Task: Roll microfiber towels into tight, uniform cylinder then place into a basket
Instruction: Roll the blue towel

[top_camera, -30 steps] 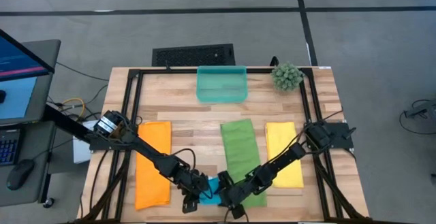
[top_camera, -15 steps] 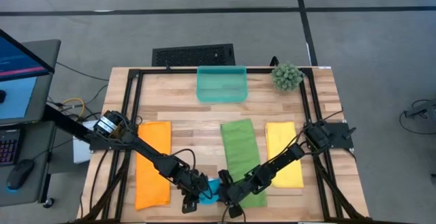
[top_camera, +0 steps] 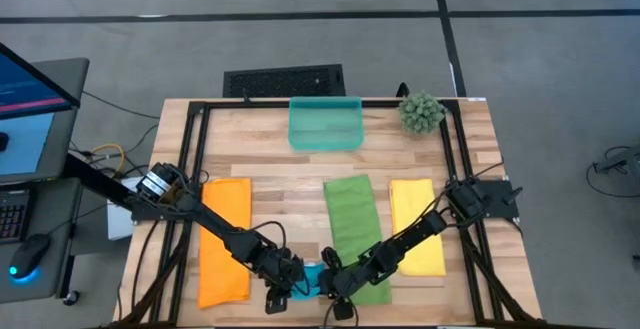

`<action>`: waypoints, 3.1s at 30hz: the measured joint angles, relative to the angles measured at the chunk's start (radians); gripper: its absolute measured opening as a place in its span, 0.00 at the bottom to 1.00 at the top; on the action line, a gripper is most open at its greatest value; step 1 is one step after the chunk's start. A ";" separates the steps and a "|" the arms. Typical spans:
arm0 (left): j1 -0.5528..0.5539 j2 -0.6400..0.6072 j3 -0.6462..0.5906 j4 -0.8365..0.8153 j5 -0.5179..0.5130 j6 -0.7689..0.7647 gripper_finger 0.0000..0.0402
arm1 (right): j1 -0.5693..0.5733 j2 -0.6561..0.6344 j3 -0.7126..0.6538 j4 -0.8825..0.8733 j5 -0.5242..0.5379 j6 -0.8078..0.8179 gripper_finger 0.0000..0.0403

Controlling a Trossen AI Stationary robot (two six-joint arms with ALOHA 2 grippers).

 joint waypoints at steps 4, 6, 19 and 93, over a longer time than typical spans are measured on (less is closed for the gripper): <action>0.000 -0.001 0.001 -0.002 0.013 0.007 0.29 | -0.006 0.000 -0.001 0.000 -0.019 0.023 0.11; 0.001 -0.001 0.001 -0.002 0.023 0.007 0.32 | -0.007 0.000 0.000 0.002 -0.035 0.037 0.09; -0.065 -0.125 -0.001 -0.107 -0.151 0.144 0.33 | -0.006 0.000 -0.002 0.027 -0.096 0.115 0.09; -0.208 0.055 -0.011 -0.040 -0.570 0.248 0.14 | -0.023 0.003 -0.001 0.070 -0.174 0.253 0.10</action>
